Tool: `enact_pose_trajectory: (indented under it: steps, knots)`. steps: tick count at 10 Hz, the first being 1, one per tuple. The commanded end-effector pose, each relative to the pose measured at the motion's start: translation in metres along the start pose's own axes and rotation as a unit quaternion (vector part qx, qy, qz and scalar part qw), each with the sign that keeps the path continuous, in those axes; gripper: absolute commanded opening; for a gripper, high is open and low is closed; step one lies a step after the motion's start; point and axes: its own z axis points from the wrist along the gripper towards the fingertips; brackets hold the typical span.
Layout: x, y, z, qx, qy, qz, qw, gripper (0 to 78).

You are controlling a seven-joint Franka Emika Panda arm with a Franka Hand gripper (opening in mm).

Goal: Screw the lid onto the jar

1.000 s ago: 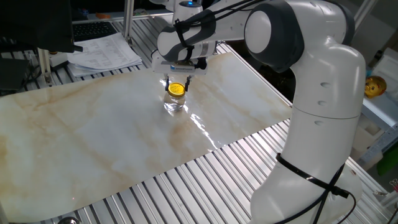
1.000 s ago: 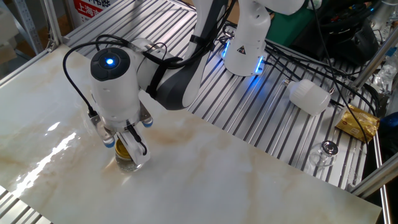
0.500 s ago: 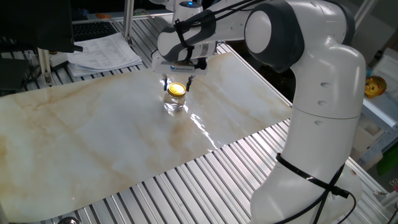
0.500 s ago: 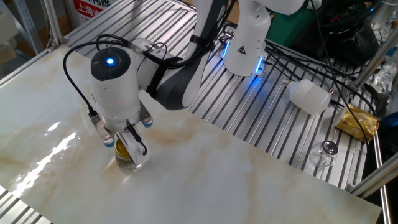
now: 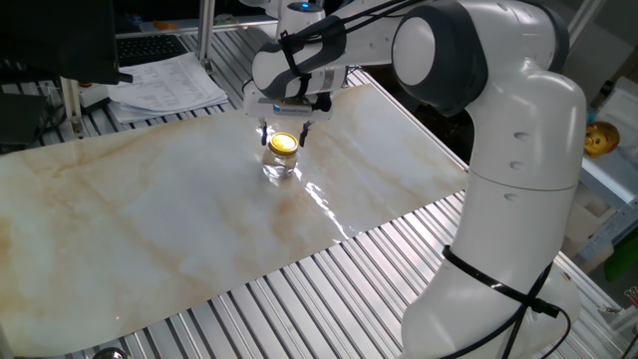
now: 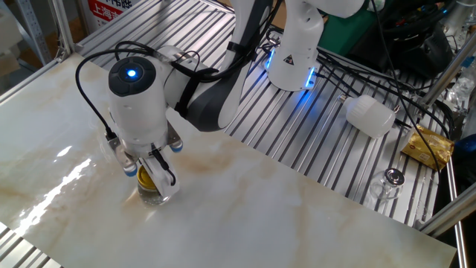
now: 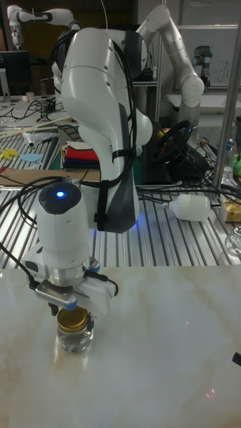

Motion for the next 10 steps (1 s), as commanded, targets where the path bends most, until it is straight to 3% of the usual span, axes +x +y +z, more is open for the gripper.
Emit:
enact_pose_trajectory:
  steps: [1,2,3,4,5,10]
  knots:
    - [-0.002,0.011,-0.016,0.001,-0.004,-0.103,0.9947,77.4]
    - [-0.002,0.011,-0.016,0.0,-0.005,-0.122,0.9925,77.4]
    - [-0.001,0.012,-0.016,0.006,-0.019,-0.19,0.9816,77.4]
    - [-0.001,0.012,-0.016,0.006,-0.019,-0.19,0.9816,77.4]
    - [-0.001,0.014,-0.013,0.022,-0.014,-0.264,0.9642,77.4]
    - [-0.005,0.018,-0.004,0.021,-0.012,-0.316,0.9484,77.4]
